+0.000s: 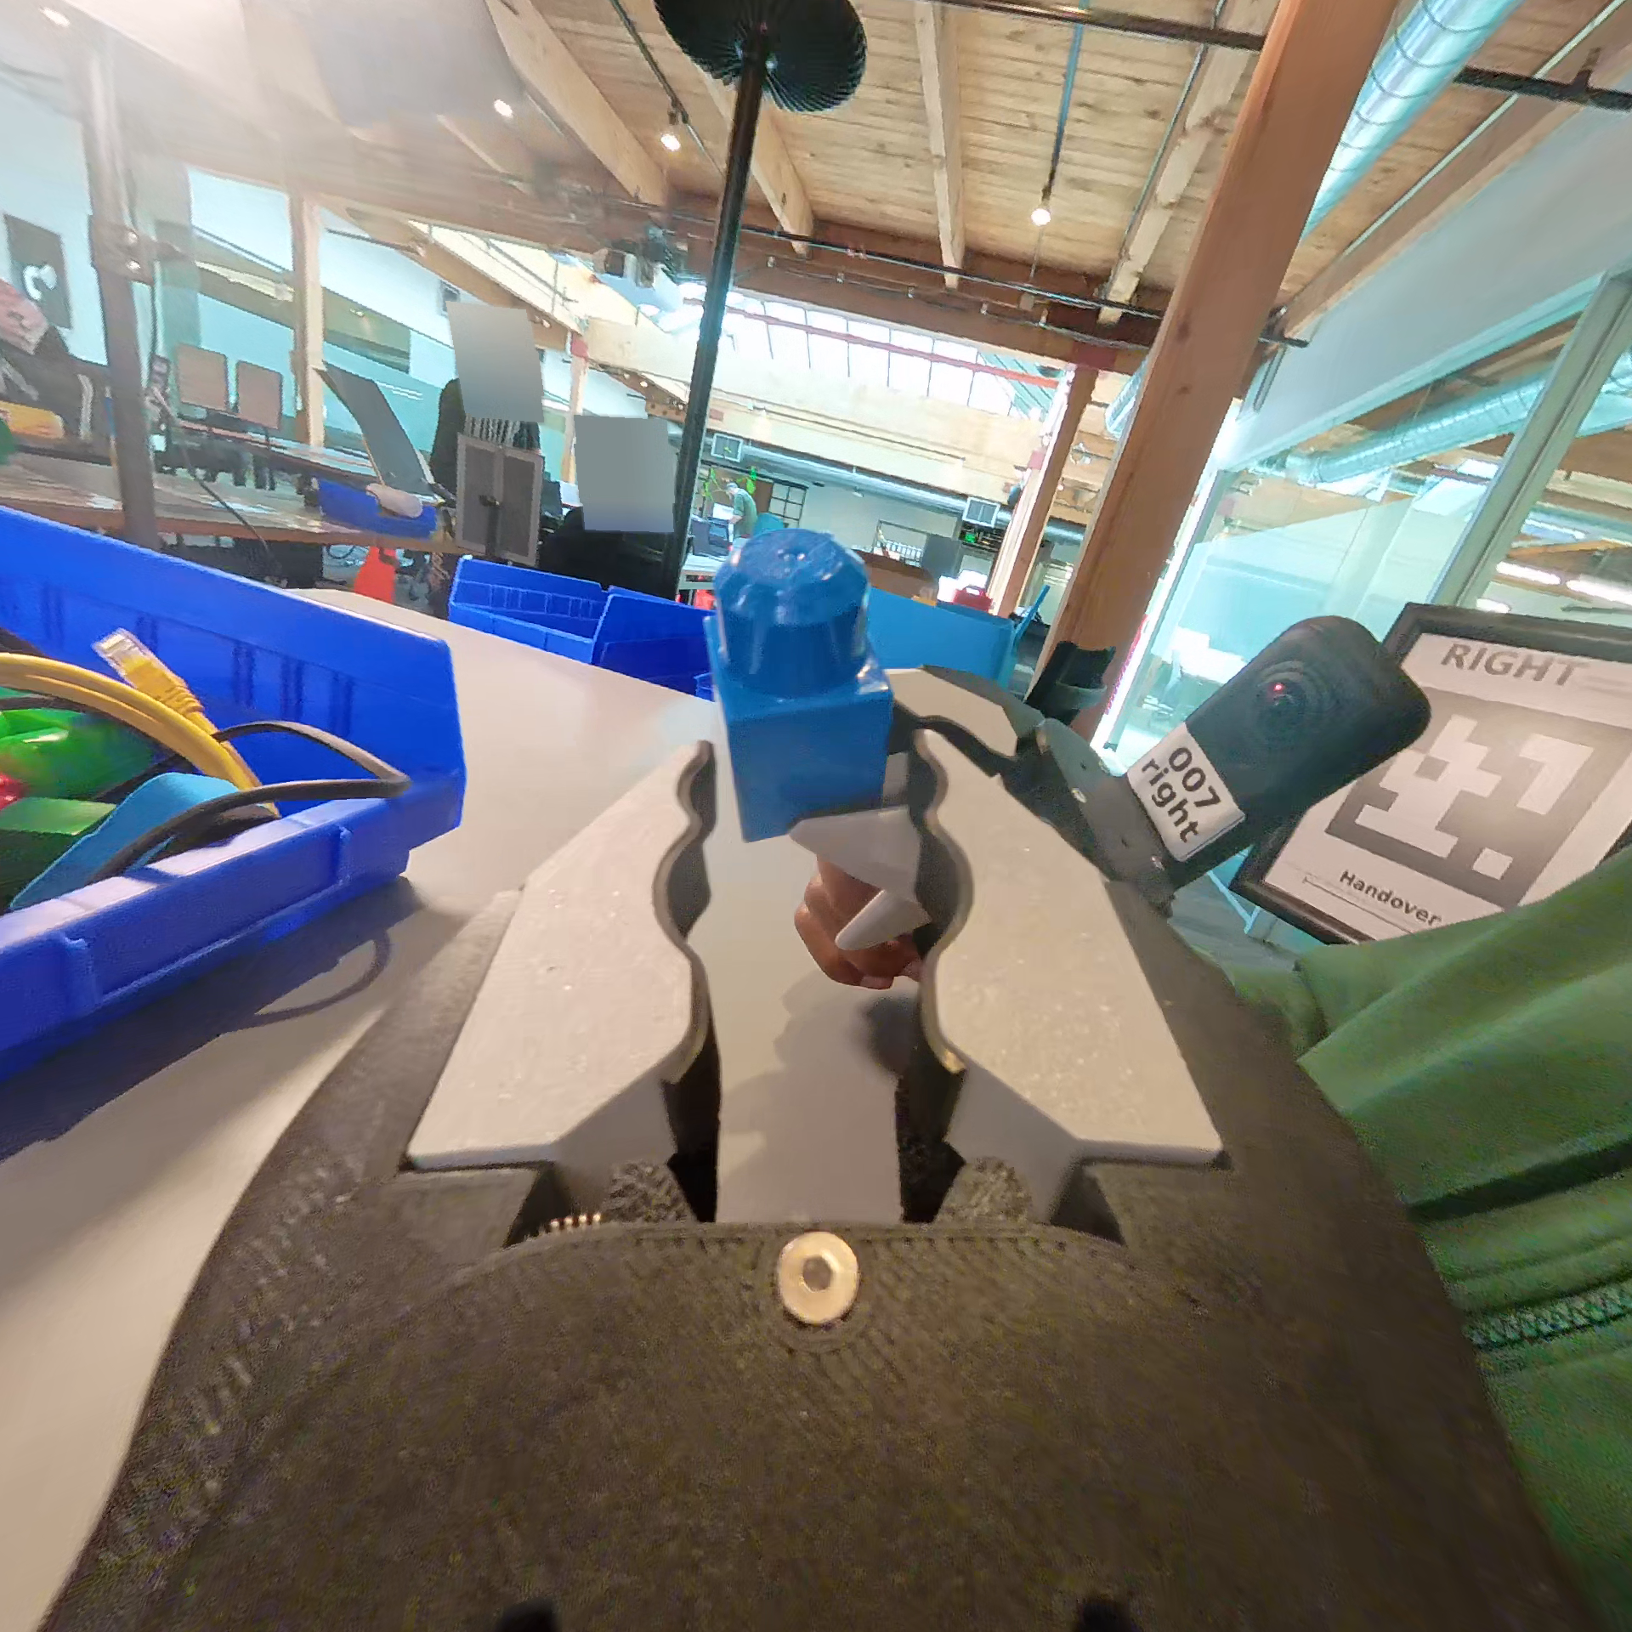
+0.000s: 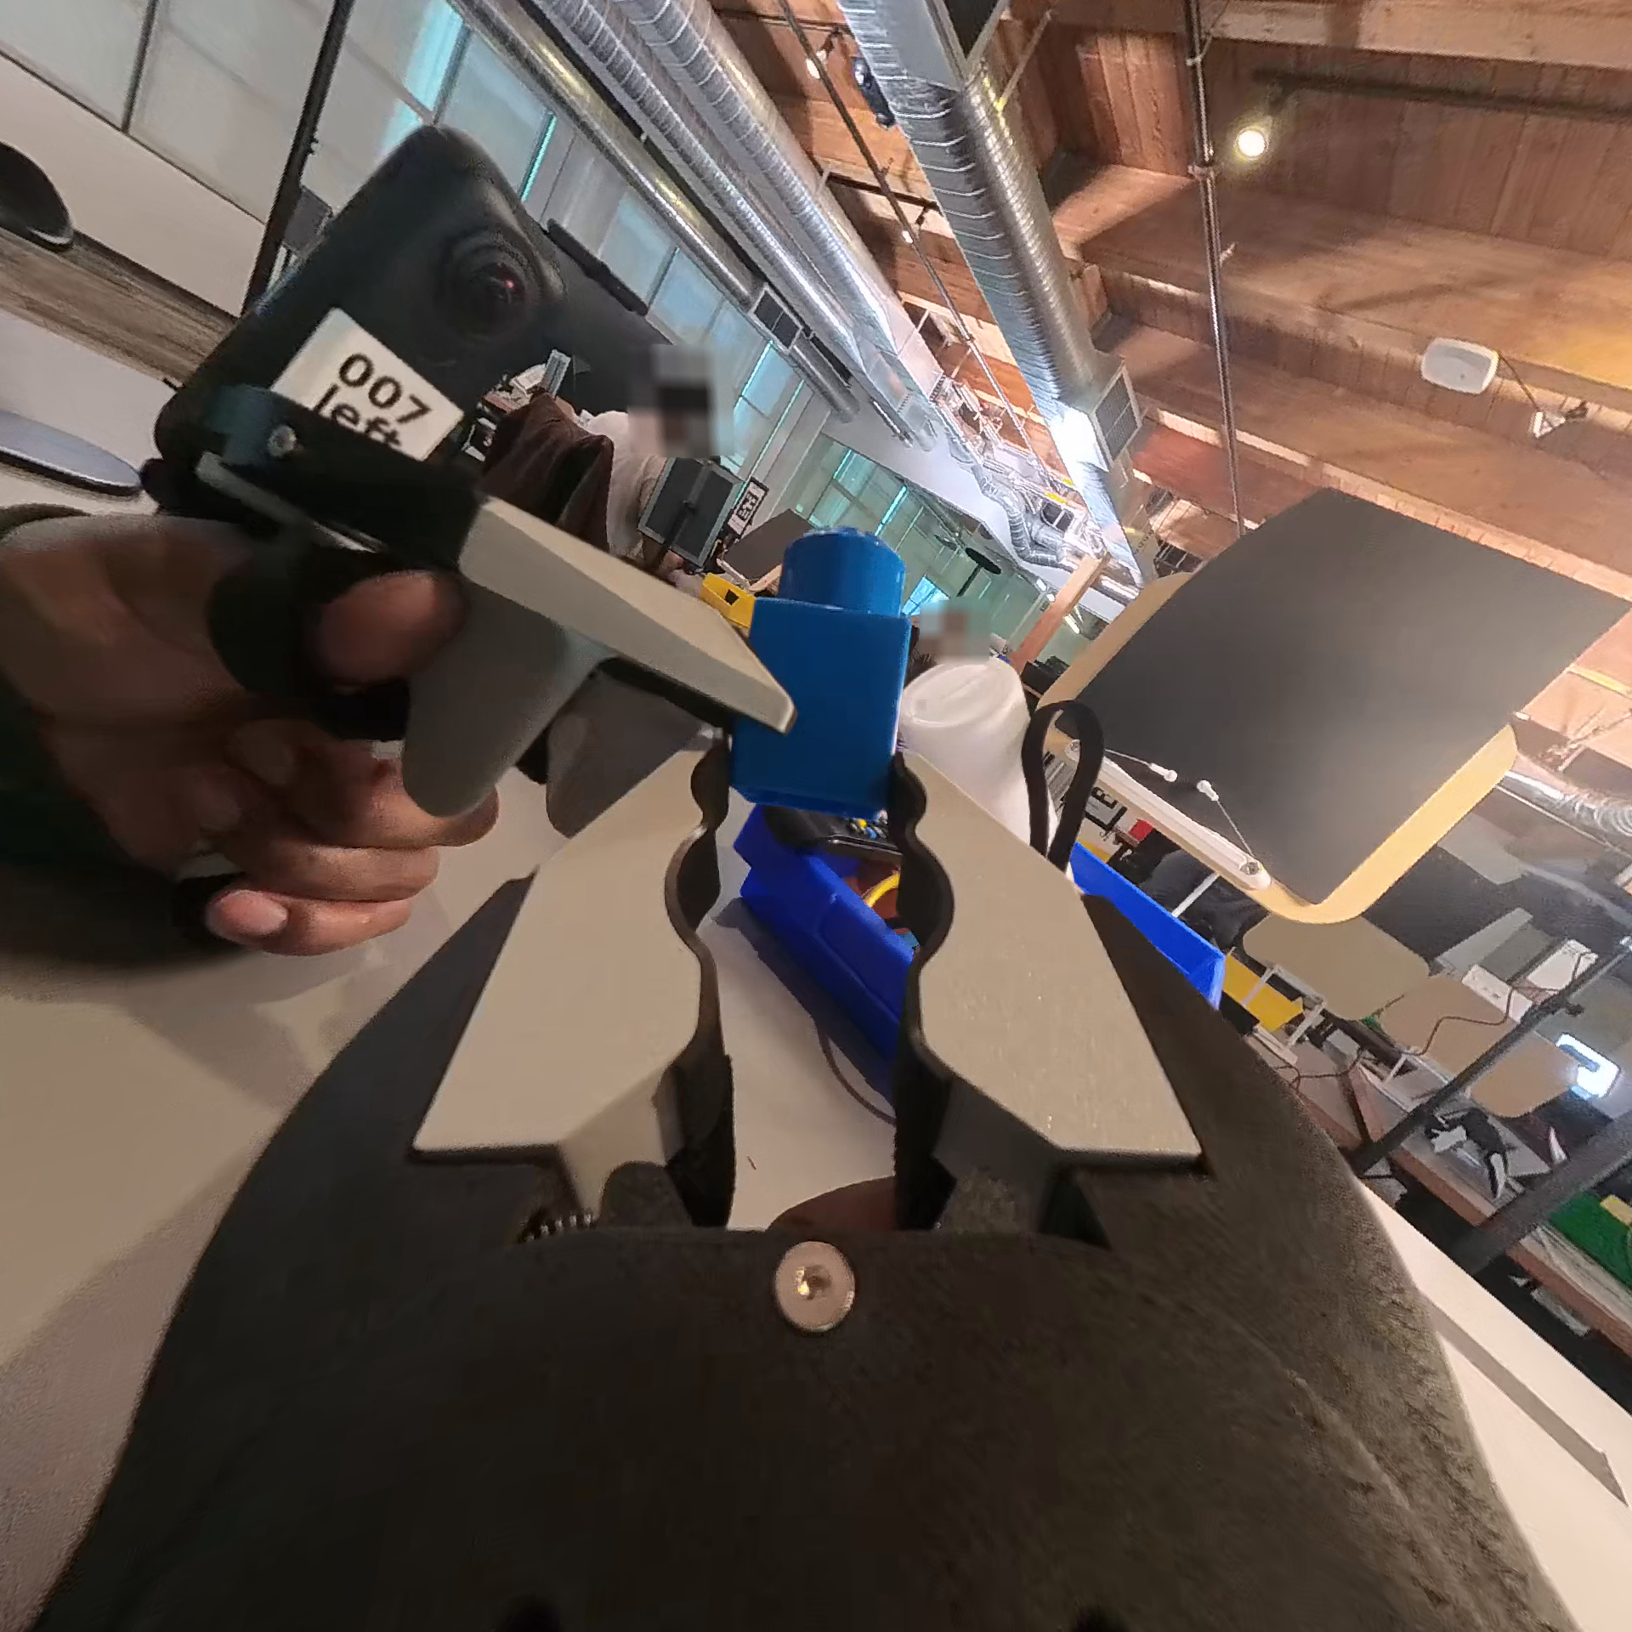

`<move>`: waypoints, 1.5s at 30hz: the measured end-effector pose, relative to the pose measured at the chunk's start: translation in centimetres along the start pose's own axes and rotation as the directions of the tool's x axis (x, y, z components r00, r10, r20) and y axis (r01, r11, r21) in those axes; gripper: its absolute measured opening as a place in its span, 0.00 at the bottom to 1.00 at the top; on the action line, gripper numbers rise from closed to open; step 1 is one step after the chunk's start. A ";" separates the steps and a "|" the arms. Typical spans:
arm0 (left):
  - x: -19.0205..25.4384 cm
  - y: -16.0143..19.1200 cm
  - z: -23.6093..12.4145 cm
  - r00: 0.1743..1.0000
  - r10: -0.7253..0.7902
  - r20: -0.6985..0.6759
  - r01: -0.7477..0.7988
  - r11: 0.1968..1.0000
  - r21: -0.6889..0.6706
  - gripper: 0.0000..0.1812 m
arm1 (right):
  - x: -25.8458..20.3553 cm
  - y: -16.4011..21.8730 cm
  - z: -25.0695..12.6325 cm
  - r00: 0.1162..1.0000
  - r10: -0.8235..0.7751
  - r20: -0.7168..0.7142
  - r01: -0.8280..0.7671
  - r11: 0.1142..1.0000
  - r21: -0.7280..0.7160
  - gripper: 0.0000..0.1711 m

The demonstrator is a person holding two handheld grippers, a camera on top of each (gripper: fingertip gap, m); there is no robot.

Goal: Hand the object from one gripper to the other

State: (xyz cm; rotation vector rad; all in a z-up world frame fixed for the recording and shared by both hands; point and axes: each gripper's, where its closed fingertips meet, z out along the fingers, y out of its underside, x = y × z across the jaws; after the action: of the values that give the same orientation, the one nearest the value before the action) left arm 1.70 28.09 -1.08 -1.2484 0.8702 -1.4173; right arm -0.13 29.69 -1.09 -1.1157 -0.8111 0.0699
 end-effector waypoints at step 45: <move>0.5 0.3 0.1 0.999 -0.014 -0.033 0.014 1.000 -0.019 0.22 | 2.7 -1.1 -1.3 0.735 -0.599 -0.319 0.603 0.792 -0.097 0.01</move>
State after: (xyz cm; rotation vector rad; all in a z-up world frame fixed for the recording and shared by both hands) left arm 1.85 27.50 -1.23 -1.2503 0.9003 -1.4474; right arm 2.27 29.34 1.02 -0.7711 -0.8251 -0.6516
